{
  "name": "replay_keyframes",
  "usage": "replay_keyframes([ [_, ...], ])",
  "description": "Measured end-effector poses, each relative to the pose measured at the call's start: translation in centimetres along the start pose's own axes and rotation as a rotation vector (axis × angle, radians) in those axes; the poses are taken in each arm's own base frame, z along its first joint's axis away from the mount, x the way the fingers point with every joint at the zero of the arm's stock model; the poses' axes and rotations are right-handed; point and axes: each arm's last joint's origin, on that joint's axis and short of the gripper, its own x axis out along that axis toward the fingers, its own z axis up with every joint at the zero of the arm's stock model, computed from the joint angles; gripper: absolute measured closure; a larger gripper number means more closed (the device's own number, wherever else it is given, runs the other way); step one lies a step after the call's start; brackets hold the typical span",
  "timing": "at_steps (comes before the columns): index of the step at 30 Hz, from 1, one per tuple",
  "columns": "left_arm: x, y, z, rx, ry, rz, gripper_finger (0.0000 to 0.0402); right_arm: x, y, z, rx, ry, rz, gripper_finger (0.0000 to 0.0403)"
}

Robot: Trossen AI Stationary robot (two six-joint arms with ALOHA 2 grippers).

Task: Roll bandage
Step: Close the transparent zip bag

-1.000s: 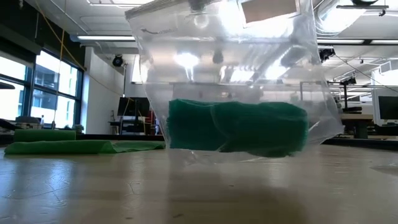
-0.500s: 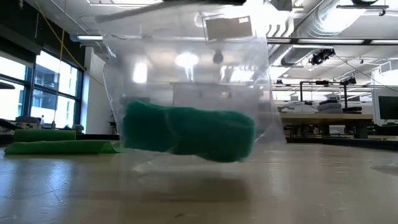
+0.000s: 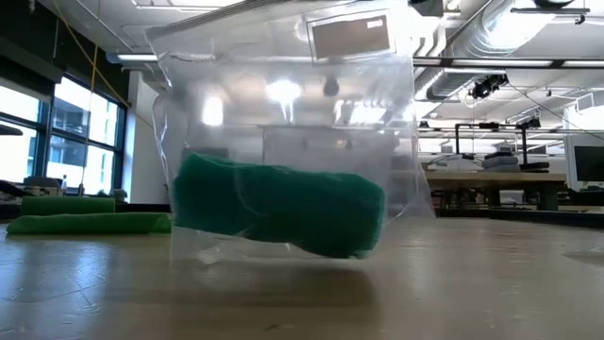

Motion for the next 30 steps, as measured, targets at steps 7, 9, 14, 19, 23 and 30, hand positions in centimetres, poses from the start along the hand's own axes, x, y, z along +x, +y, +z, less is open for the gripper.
replay_keyframes([
  [7,0.0,0.0,0.0,-0.008,-0.001,-0.014,0.0375,1.7,0.7,-0.1,-0.043,-0.041,-0.043,0.0304],
  [9,0.0,0.0,0.0,-0.012,0.002,-0.014,0.0373,1.8,0.6,-0.1,-0.043,-0.041,-0.048,0.034],
  [14,0.0,0.0,0.0,-0.012,0.003,-0.015,0.0369,1.6,0.8,0.0,-0.028,-0.051,-0.041,0.0395],
  [19,0.0,0.0,-0.3,0.031,0.034,0.022,0.0368,1.3,1.0,-0.2,0.019,-0.062,-0.066,0.0401],
  [23,-0.4,-0.1,-0.4,0.053,0.066,0.025,0.0367,0.5,1.5,-0.4,0.043,-0.082,-0.085,0.0402],
  [30,-1.8,0.8,-0.3,0.054,0.149,0.036,0.0367,-0.7,2.2,-0.9,0.064,-0.101,-0.106,0.0402],
])
